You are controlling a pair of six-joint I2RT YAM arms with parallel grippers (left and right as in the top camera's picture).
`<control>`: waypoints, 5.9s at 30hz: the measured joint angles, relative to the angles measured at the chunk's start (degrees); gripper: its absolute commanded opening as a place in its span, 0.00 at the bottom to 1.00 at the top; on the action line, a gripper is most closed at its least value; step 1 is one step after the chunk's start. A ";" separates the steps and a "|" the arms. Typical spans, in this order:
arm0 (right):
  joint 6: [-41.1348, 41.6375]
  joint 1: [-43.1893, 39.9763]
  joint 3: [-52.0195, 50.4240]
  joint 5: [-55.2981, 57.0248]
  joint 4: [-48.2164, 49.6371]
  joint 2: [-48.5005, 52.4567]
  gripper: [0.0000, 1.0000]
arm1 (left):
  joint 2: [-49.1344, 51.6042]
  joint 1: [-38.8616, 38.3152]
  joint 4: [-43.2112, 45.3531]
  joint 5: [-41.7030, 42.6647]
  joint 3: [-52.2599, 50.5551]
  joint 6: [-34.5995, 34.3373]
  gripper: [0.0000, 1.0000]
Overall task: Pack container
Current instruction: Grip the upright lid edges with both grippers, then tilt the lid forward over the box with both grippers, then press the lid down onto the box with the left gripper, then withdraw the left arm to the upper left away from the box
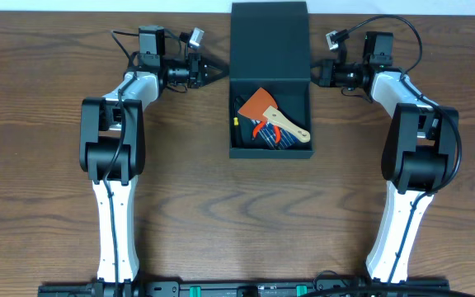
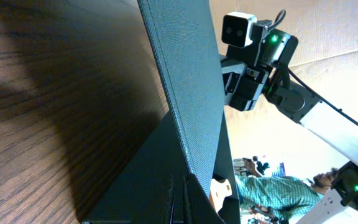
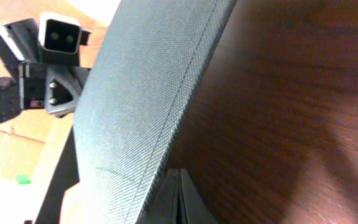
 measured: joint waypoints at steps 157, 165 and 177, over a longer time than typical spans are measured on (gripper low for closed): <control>-22.03 2.01 13.31 31.65 -53.68 -9.29 0.01 | -23.80 -33.90 -68.85 -69.13 0.11 8.41 0.06; -21.86 2.38 13.46 32.87 -54.71 -10.58 0.34 | -23.80 -33.88 -68.94 -69.11 0.15 8.41 0.06; -23.08 2.43 13.49 34.32 -55.12 -10.58 0.99 | -27.98 -27.52 -68.78 -69.18 0.61 8.55 0.07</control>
